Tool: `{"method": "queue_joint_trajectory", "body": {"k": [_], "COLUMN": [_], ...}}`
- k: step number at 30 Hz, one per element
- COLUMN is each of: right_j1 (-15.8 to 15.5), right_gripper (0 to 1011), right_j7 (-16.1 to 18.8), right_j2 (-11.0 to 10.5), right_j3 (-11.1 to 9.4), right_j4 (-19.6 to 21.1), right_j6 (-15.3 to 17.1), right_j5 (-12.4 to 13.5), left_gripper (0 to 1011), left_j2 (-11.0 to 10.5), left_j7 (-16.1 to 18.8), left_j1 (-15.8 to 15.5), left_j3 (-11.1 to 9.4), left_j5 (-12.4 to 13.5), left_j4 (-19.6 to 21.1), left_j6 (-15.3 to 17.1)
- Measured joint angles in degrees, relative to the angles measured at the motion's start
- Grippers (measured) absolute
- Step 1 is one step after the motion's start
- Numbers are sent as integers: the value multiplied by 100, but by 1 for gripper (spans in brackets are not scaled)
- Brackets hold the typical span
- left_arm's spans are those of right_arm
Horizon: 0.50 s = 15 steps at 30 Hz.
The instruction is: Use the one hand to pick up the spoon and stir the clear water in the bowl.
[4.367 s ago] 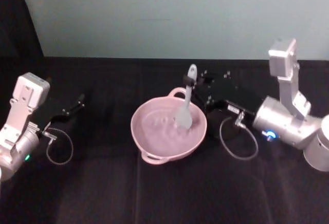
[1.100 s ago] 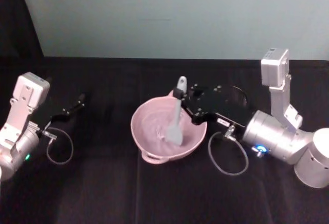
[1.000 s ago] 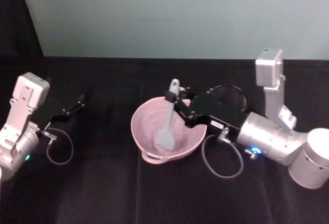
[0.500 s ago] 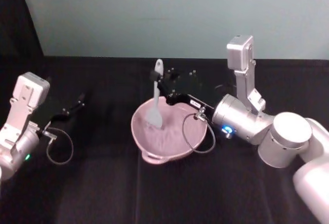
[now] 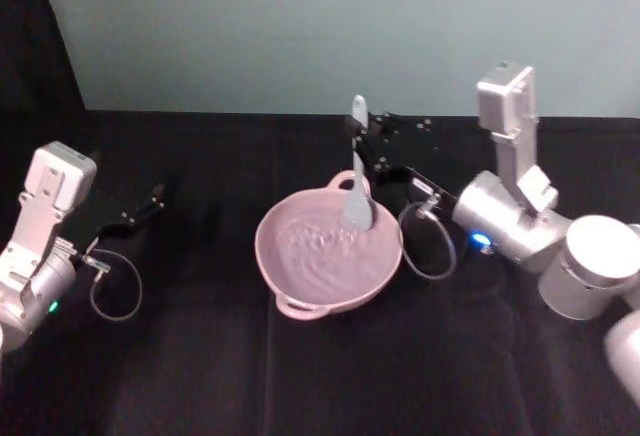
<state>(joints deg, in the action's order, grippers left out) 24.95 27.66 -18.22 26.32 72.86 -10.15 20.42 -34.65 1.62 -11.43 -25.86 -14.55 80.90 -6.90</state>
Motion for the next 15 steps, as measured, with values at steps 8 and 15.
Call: {"method": "queue_joint_trajectory", "body": {"k": [8,15], "right_j1": [-644,-984], "right_gripper": [114,116], "right_j7": [270,537], "right_j2": [-484,-685], "right_j3": [-189,-121], "right_j4": [987,1530], "right_j6": [352,633], "right_j5": [226,533], "left_gripper": [1011,1011], "left_j2": [0,0], "left_j7": [0,0], "left_j1": [0,0], "left_j3": [0,0], "left_j5": [0,0], "left_j4": [0,0], "left_j6": [0,0]}}
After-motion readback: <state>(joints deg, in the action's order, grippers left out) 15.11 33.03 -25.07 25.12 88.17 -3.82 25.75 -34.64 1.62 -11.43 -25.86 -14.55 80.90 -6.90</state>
